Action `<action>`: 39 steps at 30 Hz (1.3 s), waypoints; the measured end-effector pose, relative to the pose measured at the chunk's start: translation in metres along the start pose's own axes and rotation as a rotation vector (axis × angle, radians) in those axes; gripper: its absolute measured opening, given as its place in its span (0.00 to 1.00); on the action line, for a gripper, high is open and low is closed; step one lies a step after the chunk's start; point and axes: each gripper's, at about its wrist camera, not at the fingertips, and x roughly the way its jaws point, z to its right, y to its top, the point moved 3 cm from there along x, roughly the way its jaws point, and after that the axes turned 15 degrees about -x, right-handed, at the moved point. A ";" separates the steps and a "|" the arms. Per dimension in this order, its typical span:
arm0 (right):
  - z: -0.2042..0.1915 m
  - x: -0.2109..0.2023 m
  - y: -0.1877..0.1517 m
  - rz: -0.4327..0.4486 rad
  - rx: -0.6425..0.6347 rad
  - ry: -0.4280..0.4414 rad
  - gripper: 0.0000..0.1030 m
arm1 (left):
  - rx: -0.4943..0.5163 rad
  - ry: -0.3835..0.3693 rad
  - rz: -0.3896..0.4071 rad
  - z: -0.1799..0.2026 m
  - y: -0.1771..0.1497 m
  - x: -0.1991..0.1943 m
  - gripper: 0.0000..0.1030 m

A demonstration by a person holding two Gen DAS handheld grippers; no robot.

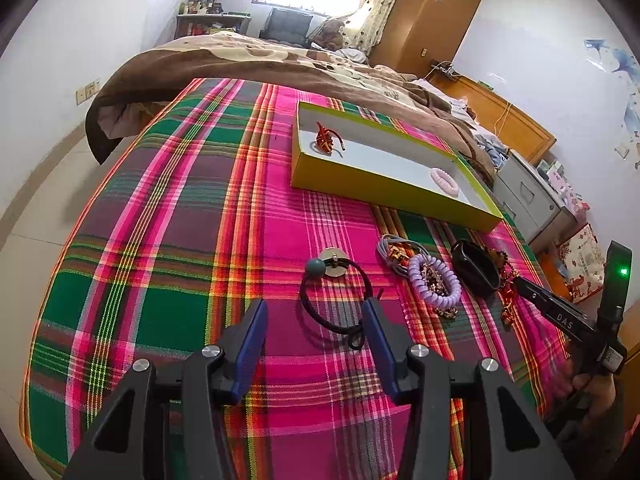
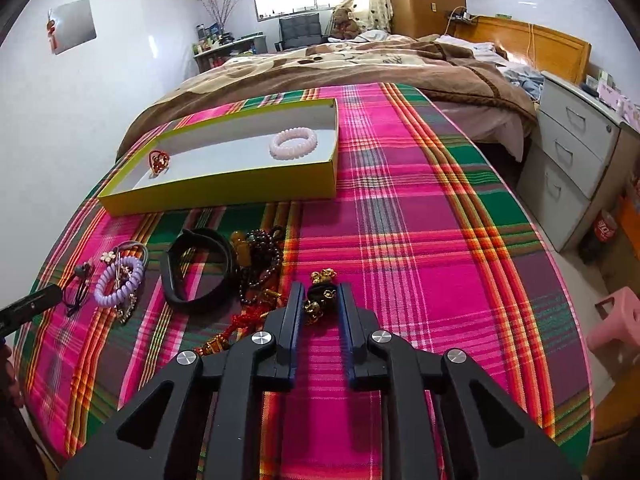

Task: Organize jewelry
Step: 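Grasp the gold charm cluster with the right tool while the left tool grasps the black cord with green bead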

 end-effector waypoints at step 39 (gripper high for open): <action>0.005 -0.023 0.018 0.113 0.037 0.018 0.16 | 0.189 0.135 0.018 0.025 0.011 0.032 0.13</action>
